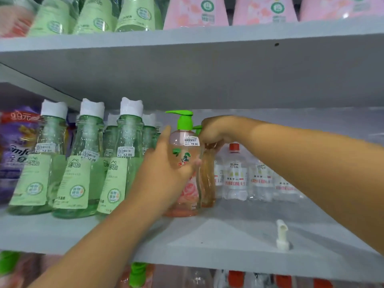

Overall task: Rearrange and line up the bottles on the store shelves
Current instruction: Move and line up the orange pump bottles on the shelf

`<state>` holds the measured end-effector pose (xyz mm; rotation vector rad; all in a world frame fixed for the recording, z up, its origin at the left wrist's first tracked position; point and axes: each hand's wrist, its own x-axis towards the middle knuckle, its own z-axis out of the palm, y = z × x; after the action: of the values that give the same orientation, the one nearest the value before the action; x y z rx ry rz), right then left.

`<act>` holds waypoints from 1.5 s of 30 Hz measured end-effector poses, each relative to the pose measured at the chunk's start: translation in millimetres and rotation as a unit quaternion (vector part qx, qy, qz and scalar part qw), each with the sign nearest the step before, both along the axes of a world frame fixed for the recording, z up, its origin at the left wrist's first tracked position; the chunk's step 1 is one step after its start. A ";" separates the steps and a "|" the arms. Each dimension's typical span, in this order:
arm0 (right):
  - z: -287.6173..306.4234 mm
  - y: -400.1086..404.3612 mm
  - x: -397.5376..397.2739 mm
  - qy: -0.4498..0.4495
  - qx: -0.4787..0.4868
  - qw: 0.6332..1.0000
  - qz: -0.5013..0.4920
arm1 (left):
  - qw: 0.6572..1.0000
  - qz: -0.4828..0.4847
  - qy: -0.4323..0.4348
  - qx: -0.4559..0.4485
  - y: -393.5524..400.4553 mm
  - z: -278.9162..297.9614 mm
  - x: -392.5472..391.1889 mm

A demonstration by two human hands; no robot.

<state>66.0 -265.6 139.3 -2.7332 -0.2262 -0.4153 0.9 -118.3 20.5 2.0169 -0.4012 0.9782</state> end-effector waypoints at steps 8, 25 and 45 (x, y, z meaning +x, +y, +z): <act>-14.6 -50.9 -74.1 -0.023 0.150 0.988 0.000 | 0.998 -0.050 -0.015 -0.028 3.0 -3.9 -9.8; -66.5 -38.1 -196.6 -0.189 0.250 0.943 0.113 | 0.976 -0.144 0.079 -0.141 57.0 -16.9 -103.4; -302.3 26.4 -268.4 0.093 0.392 0.903 0.151 | 0.959 -0.035 0.209 -0.189 165.0 -222.6 -181.9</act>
<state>-202.4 -239.2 -163.0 -1.8848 -0.3363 -0.1087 -181.0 46.7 -202.1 1.7796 -0.0465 0.5146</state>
